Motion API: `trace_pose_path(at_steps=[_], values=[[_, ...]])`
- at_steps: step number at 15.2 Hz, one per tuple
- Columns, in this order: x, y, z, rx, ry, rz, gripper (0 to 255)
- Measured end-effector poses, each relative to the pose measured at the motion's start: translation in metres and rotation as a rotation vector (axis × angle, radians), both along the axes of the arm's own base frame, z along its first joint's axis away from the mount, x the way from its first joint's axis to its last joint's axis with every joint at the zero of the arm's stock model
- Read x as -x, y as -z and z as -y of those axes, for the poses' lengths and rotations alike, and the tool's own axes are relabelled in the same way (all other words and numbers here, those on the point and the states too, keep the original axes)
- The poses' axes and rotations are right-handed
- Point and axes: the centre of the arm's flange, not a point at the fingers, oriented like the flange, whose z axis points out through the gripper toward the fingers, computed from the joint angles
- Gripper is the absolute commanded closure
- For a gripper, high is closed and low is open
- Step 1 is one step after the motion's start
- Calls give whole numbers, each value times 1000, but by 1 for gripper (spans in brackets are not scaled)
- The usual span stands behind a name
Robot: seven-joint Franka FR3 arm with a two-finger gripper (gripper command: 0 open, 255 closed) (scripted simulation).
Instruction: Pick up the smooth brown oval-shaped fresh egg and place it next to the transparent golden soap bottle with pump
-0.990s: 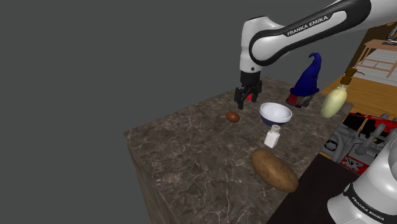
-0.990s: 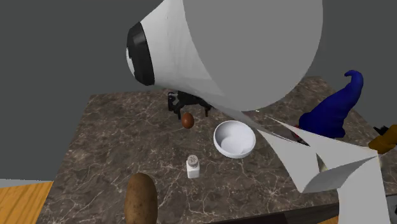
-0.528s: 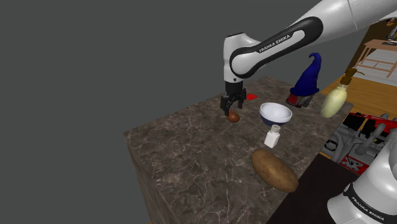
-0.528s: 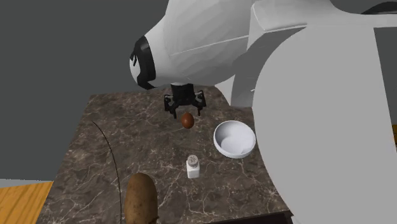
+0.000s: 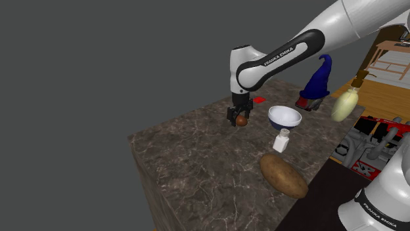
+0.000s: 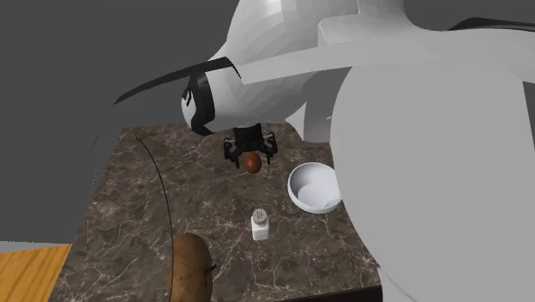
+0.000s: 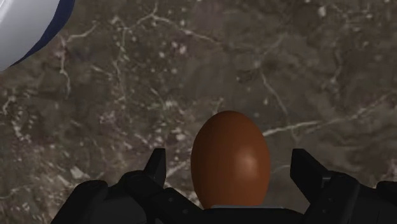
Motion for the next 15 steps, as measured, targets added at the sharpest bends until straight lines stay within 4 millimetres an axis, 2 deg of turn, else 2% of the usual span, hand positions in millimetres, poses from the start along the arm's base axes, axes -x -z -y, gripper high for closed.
trace_pose_path(at_steps=[5, 6, 15], values=[[0, 1, 0, 0, 0, 1, 0], [0, 1, 0, 0, 0, 1, 255], [0, 1, 0, 0, 0, 1, 255]])
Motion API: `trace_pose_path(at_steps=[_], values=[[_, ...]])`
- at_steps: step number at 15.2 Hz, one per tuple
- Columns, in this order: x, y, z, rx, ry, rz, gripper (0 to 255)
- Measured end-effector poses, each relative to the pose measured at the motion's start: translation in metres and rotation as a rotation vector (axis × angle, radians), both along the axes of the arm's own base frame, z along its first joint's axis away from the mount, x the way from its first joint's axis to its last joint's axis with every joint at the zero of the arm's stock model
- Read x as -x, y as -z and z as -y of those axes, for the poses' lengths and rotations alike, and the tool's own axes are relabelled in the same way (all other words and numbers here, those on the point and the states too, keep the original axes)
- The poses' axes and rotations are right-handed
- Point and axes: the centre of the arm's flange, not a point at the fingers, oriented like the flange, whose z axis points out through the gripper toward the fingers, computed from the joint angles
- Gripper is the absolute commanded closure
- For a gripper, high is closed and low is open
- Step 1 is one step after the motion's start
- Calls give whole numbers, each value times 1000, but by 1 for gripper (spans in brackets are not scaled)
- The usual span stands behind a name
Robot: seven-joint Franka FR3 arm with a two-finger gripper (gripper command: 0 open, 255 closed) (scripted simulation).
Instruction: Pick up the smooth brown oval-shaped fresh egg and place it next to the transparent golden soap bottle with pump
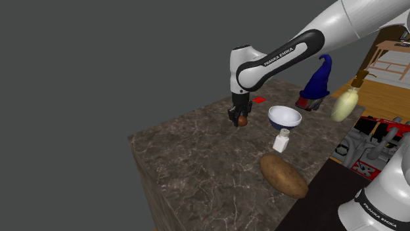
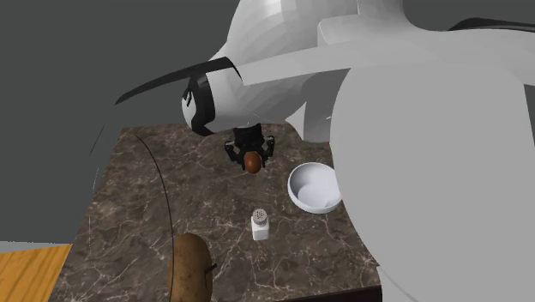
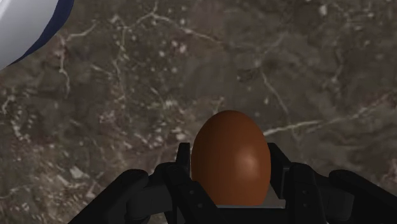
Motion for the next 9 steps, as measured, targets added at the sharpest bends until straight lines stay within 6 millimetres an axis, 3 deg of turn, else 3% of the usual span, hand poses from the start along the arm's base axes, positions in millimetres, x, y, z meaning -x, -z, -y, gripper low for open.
trace_pose_path(at_steps=[9], values=[[0, -36, 0, 0, 0, 0, 255]])
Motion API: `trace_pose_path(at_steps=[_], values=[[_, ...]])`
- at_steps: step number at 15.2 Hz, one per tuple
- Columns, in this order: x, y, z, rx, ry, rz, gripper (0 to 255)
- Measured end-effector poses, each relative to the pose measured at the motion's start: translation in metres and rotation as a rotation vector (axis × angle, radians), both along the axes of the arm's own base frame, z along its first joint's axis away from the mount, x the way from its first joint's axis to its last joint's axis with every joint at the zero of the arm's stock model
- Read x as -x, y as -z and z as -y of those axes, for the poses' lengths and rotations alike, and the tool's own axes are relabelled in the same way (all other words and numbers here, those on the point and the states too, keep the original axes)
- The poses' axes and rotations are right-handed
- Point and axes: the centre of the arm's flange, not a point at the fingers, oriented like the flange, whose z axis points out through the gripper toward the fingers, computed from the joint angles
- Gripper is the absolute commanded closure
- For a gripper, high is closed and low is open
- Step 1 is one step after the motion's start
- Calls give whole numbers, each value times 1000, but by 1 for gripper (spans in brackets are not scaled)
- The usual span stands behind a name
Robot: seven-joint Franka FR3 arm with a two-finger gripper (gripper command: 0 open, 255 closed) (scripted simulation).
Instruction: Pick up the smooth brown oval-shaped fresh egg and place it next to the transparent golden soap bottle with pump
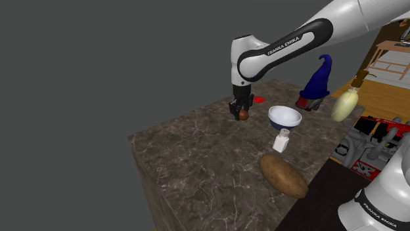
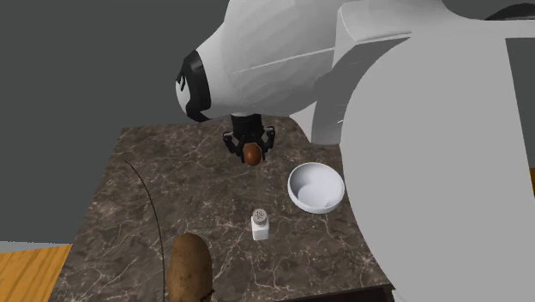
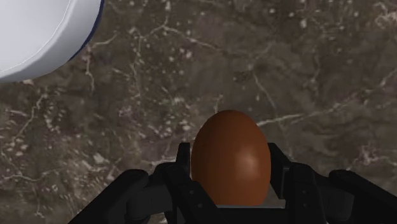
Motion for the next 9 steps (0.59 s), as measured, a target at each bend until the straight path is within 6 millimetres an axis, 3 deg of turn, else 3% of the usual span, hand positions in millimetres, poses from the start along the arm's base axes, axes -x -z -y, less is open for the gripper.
trace_pose_path(at_steps=[9], values=[[0, -48, 0, 0, 0, 0, 255]])
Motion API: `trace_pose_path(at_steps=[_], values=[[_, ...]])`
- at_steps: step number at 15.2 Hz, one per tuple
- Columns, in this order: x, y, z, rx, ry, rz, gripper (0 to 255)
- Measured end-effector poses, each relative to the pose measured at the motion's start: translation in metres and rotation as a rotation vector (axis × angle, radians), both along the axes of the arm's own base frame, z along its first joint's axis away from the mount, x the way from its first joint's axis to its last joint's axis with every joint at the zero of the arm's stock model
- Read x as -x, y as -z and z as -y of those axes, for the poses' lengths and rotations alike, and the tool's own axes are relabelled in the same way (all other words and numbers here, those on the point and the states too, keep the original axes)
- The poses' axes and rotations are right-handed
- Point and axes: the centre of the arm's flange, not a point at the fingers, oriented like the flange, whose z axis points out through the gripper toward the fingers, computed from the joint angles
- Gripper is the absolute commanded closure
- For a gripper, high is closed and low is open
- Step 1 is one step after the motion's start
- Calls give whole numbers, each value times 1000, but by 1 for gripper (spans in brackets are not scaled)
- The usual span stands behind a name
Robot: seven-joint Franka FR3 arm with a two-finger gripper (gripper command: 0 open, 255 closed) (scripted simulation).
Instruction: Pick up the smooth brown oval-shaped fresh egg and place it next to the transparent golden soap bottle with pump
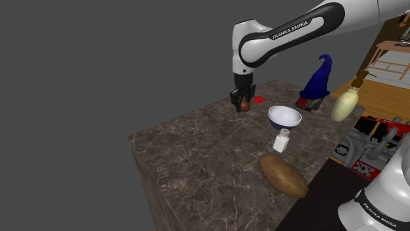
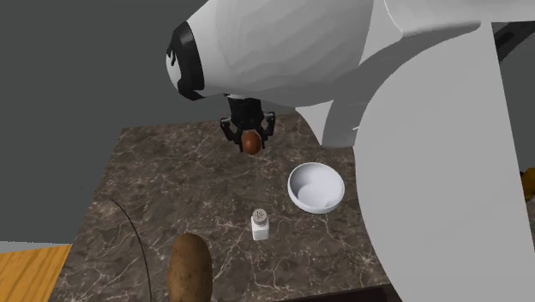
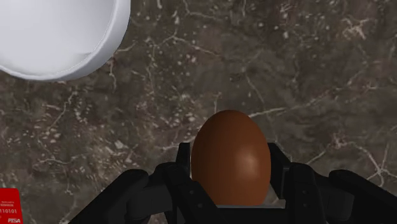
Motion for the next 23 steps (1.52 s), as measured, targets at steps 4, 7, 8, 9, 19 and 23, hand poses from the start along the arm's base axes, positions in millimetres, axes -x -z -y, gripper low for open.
trace_pose_path(at_steps=[4, 7, 8, 9, 19, 23], values=[[1, -21, 0, 0, 0, 0, 255], [0, -38, 0, 0, 0, 0, 255], [0, -43, 0, 0, 0, 0, 255], [1, -48, 0, 0, 0, 0, 255], [1, -101, 1, 0, 0, 0, 255], [1, -121, 0, 0, 0, 0, 255]])
